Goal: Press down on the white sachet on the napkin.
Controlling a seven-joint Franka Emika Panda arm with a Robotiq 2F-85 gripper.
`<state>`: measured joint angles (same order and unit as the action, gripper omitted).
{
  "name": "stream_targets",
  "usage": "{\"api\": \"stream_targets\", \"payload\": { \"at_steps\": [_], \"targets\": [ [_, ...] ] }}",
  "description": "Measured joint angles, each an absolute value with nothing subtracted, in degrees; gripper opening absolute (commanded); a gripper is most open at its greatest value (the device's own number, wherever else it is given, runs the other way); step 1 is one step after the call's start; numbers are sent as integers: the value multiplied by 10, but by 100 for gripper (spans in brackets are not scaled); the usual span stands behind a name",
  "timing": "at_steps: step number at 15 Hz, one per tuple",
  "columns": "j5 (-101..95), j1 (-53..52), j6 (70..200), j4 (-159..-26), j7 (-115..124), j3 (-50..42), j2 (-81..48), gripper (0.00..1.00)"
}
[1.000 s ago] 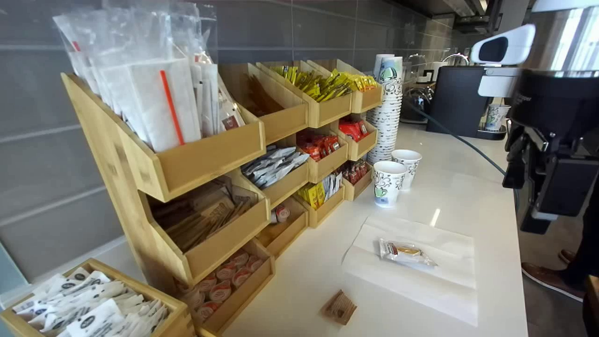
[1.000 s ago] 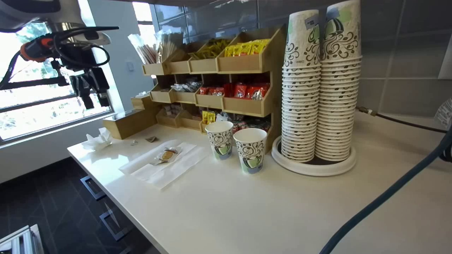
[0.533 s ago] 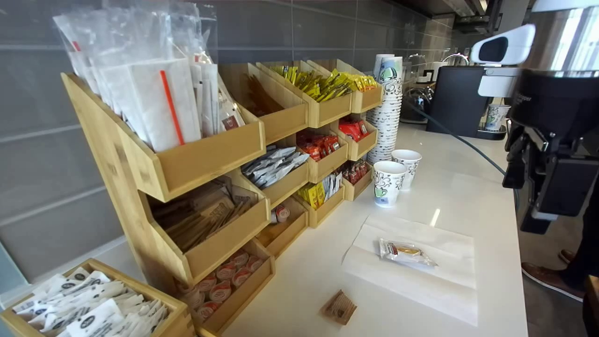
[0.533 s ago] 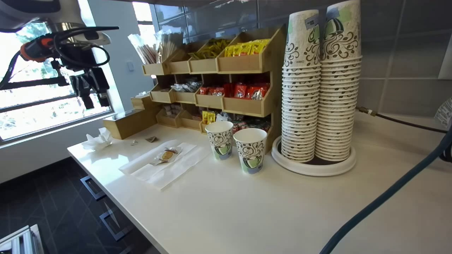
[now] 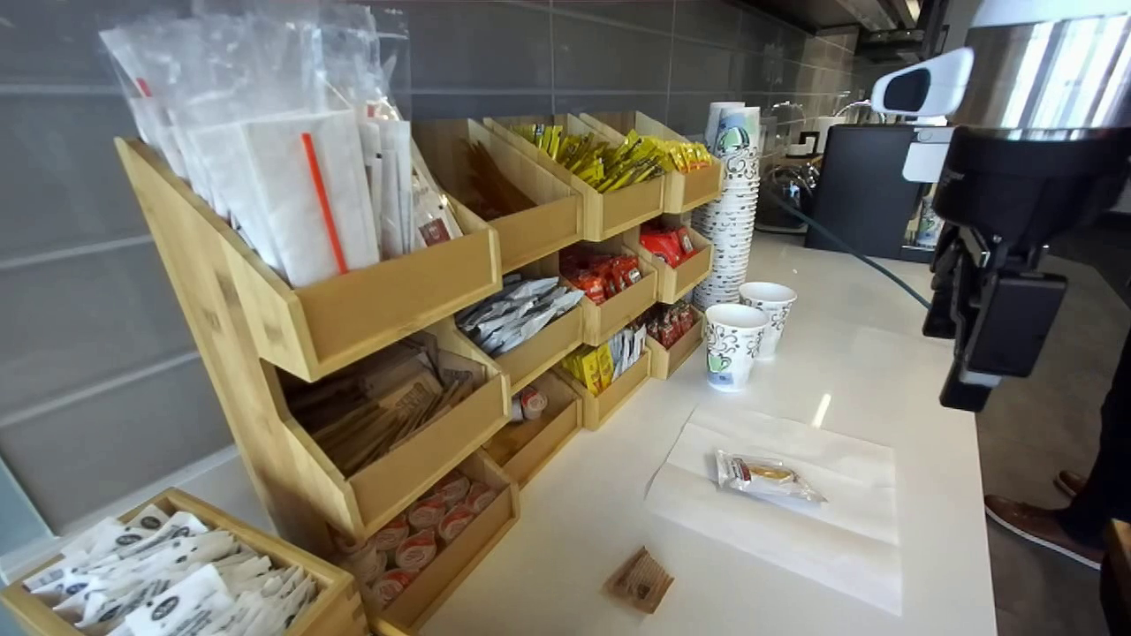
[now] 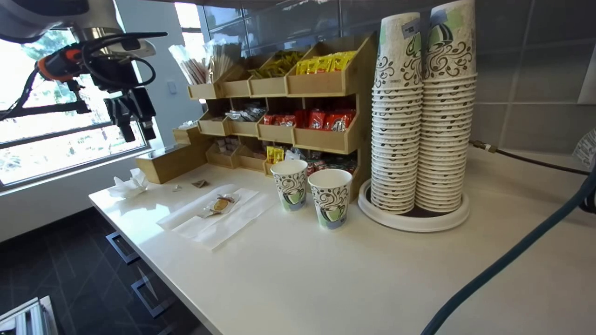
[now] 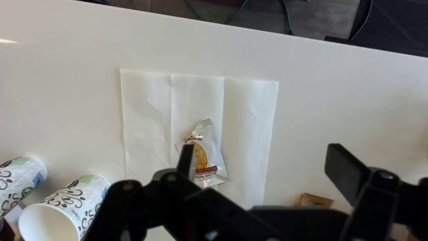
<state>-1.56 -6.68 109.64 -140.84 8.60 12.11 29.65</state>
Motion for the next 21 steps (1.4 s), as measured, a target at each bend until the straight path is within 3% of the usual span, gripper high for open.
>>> {"api": "stream_targets", "payload": {
  "at_steps": [13,21],
  "targets": [
    [-57,-62,1253,-1409,27,95,208,100],
    [-63,-59,1264,-1409,26,90,186,100]
  ]
}}
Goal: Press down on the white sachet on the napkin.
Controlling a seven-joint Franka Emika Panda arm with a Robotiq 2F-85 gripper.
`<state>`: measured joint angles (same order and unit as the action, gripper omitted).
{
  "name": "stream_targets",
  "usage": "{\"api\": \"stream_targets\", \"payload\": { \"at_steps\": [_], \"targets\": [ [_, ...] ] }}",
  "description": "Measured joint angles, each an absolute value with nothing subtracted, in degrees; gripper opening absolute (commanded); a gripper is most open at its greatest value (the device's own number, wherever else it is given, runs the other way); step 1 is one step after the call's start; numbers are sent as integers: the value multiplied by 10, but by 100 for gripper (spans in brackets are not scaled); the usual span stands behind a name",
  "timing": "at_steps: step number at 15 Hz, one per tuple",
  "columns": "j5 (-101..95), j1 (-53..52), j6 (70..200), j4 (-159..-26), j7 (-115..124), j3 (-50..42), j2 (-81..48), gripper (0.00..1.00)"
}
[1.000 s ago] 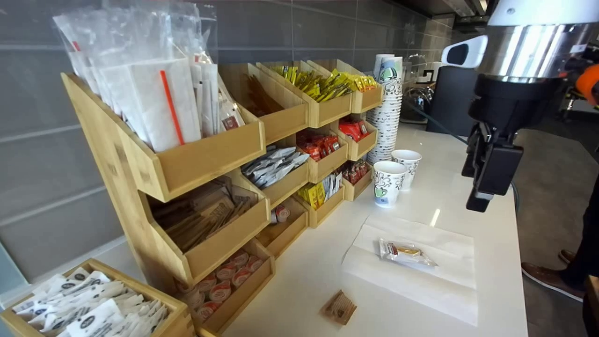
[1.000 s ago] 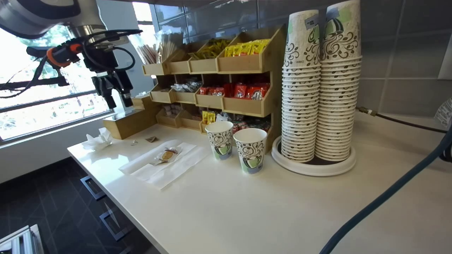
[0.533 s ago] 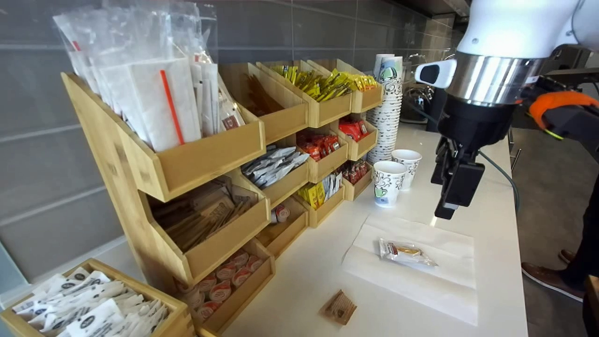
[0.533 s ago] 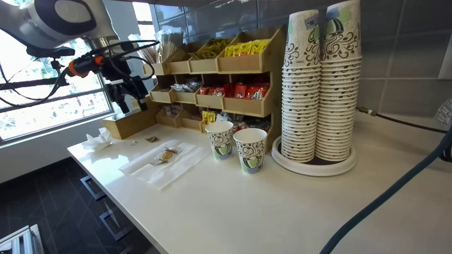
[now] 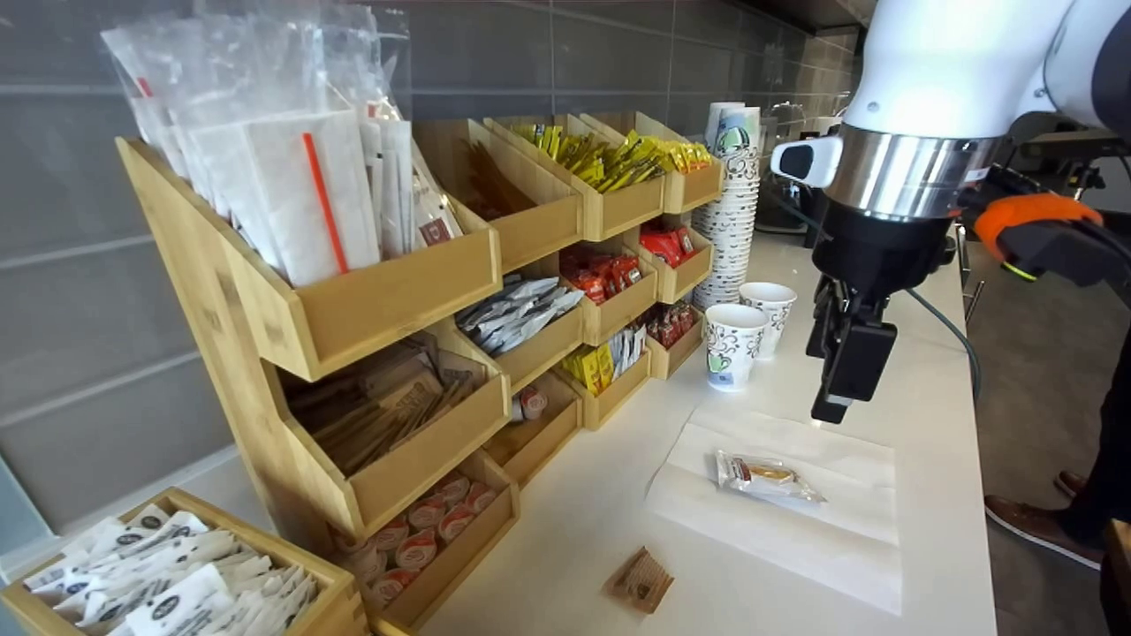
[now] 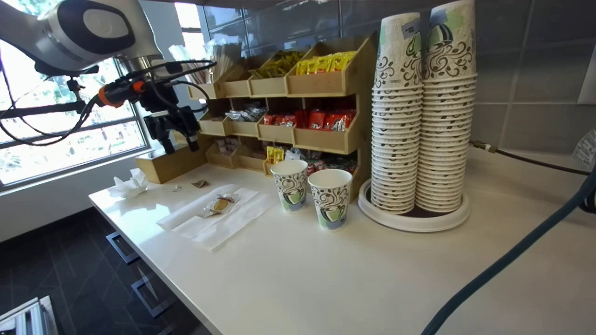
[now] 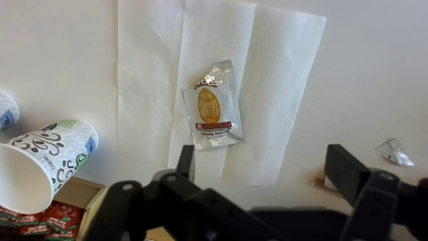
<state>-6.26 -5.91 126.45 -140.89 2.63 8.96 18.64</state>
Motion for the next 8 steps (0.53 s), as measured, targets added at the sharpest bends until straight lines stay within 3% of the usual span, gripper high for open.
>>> {"api": "stream_targets", "payload": {
  "at_steps": [8],
  "targets": [
    [-52,-55,1371,-1412,-28,55,119,100]
  ]
}}
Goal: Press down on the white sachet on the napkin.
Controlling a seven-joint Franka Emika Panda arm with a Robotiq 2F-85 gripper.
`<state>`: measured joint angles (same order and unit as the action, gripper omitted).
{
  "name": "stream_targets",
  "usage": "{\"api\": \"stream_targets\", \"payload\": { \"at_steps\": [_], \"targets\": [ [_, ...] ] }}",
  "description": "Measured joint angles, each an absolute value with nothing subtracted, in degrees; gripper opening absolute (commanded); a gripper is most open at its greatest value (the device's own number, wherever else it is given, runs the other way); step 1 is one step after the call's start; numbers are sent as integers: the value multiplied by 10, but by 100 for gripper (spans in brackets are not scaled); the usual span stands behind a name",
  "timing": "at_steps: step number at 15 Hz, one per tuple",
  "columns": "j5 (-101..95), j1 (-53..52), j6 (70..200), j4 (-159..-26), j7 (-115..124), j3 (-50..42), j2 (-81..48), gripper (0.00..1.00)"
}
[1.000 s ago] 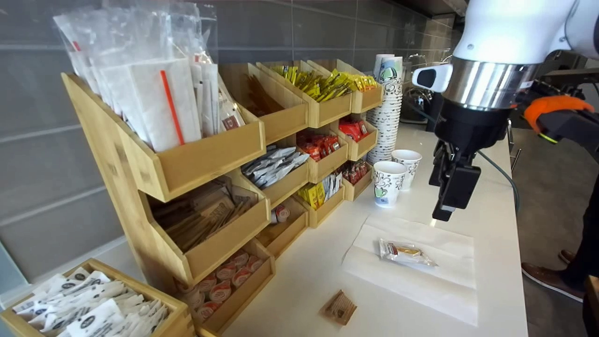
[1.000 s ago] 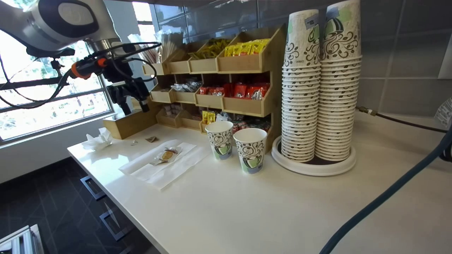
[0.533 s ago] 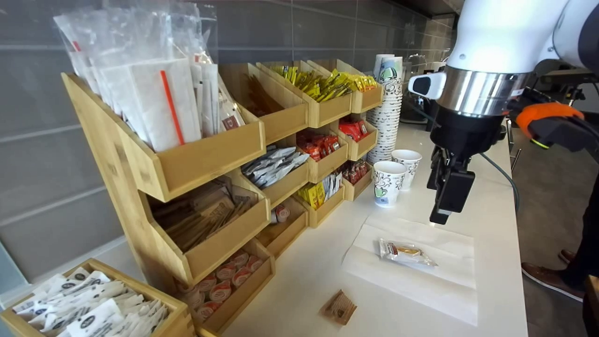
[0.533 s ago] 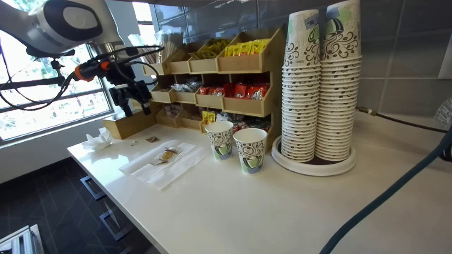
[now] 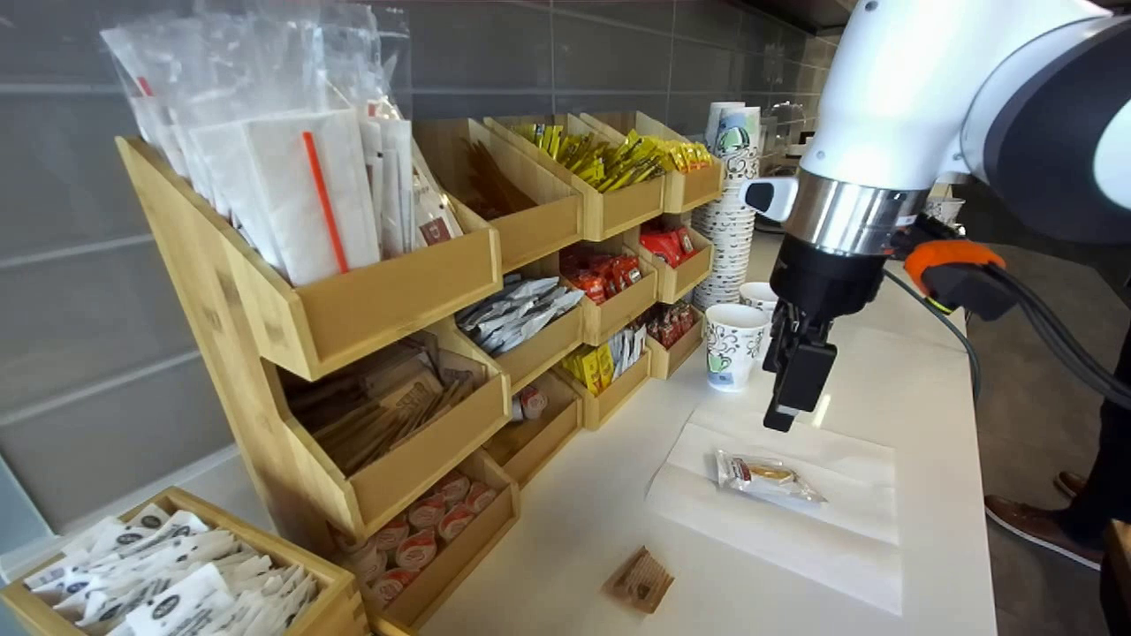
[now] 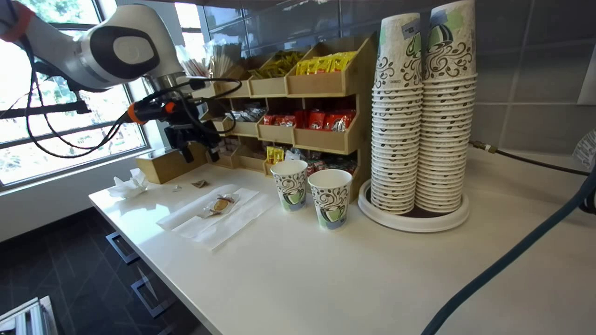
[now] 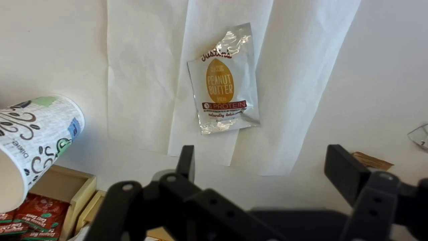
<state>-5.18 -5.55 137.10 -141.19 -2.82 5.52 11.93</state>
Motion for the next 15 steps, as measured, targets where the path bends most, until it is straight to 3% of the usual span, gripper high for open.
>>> {"api": "stream_targets", "payload": {
  "at_steps": [3,4,5,15],
  "targets": [
    [-45,-55,1380,-1412,-67,43,98,100],
    [-44,-55,1382,-1413,-76,40,93,92],
    [-42,-55,1382,-1413,-85,39,89,73],
    [-33,-55,1386,-1420,-124,34,59,2]
  ]
}}
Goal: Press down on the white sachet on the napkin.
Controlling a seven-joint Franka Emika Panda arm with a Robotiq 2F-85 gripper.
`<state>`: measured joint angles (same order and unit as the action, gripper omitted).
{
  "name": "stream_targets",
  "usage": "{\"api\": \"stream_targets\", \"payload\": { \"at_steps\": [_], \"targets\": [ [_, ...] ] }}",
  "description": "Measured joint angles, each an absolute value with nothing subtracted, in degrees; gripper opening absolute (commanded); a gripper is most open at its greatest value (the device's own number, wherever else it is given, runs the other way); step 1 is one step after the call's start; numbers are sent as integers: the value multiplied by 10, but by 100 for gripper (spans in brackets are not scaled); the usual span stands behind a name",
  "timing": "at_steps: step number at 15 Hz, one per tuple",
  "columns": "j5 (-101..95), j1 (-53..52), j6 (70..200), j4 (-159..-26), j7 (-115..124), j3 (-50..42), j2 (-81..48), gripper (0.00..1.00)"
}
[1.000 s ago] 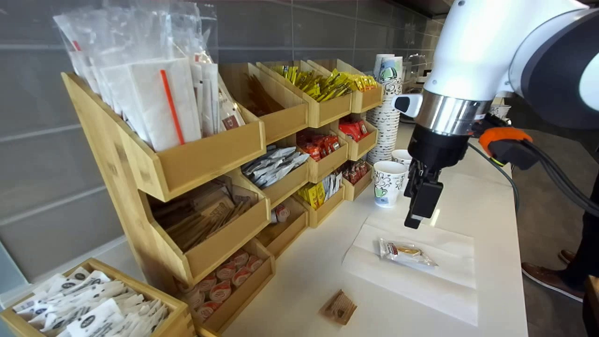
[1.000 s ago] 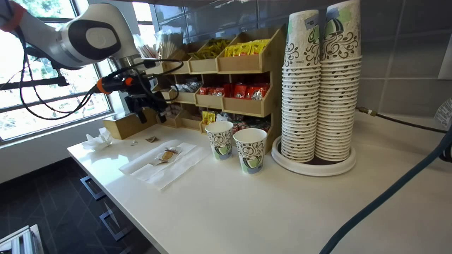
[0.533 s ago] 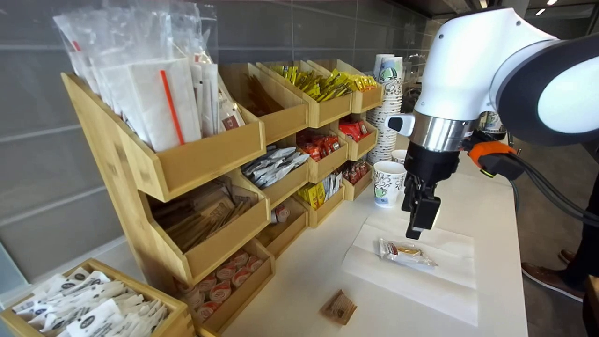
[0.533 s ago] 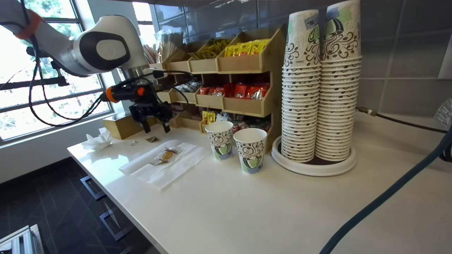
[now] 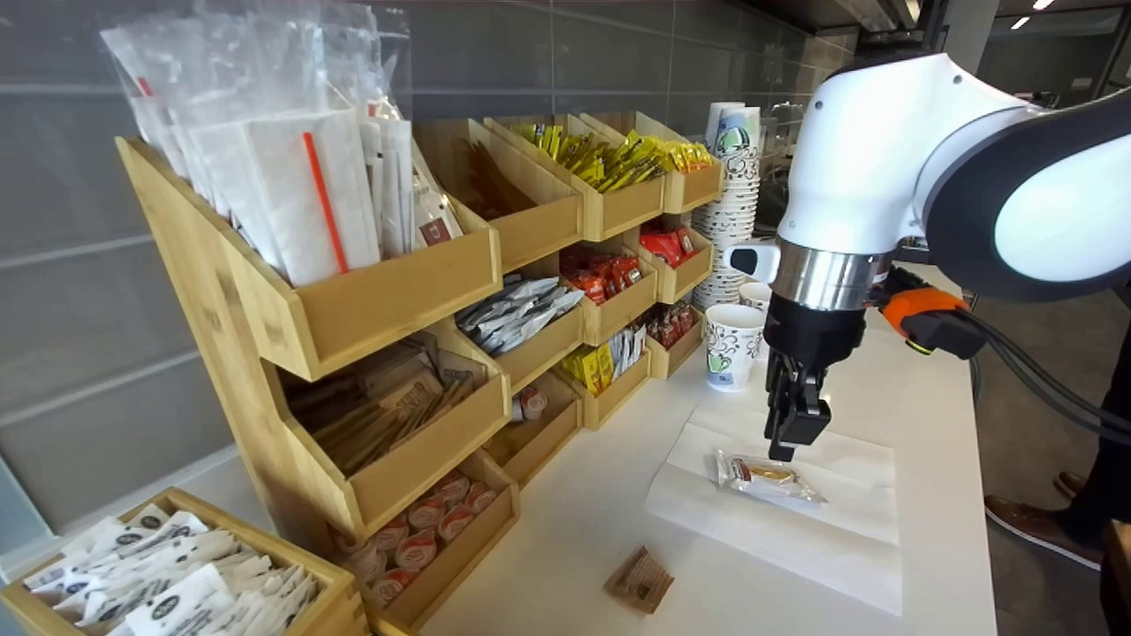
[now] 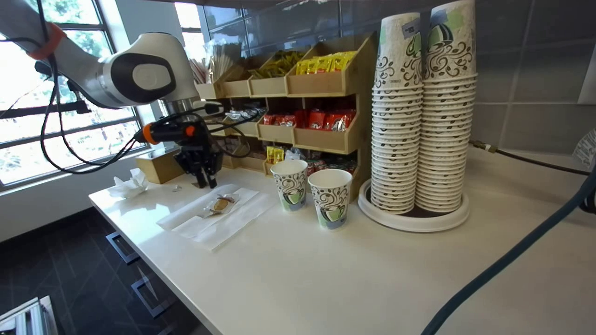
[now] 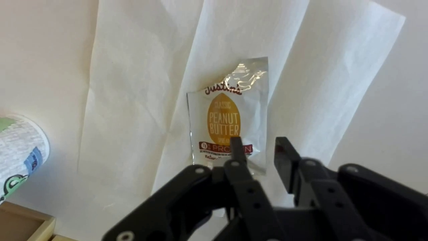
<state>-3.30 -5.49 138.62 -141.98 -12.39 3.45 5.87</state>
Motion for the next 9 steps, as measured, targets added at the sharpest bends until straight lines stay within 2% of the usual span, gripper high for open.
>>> {"api": "stream_targets", "payload": {
  "at_steps": [9],
  "targets": [
    [-14,-54,1425,-1424,-149,29,32,0]
  ]
}}
